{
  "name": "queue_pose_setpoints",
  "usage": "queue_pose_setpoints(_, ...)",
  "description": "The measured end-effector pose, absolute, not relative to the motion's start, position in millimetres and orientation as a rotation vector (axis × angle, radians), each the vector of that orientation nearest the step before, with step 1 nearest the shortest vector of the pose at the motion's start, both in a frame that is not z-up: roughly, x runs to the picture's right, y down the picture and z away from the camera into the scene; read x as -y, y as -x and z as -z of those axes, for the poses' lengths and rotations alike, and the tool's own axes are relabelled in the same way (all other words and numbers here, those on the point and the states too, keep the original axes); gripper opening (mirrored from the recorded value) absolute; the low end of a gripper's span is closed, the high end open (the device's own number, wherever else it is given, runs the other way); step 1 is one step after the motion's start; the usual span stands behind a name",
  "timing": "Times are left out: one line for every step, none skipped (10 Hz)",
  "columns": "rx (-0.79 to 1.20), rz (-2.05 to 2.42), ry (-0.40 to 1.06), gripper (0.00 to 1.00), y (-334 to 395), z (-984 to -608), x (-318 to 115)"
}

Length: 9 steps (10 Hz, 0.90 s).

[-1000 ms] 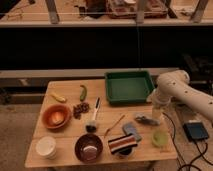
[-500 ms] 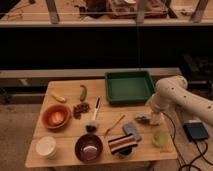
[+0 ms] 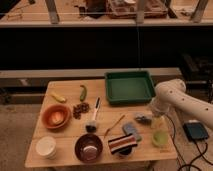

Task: Wipe purple bowl with towel

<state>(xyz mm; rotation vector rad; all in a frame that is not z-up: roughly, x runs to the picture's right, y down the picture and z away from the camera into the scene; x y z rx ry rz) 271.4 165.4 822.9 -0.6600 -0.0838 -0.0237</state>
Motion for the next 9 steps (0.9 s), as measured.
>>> queue_pose_setpoints(0.088, 0.035, 0.670, 0.49, -268.9, -827.3, -170.1)
queue_pose_setpoints(0.094, 0.039, 0.677, 0.41, -268.5, -829.7, -174.6)
queue_pose_setpoints(0.106, 0.038, 0.676, 0.29, -268.2, -831.8, -178.6)
queue_pose_setpoints(0.115, 0.036, 0.670, 0.18, -268.5, -831.7, -179.4)
queue_pose_setpoints(0.123, 0.040, 0.659, 0.08, -267.2, -829.9, -176.9)
queue_pose_setpoints(0.130, 0.052, 0.644, 0.02, -264.6, -825.6, -170.7)
queue_pose_setpoints(0.133, 0.067, 0.630, 0.00, -262.2, -820.0, -162.2)
queue_pose_setpoints(0.137, 0.084, 0.613, 0.00, -258.7, -813.5, -151.1)
queue_pose_setpoints(0.144, 0.111, 0.593, 0.00, -251.8, -804.3, -135.2)
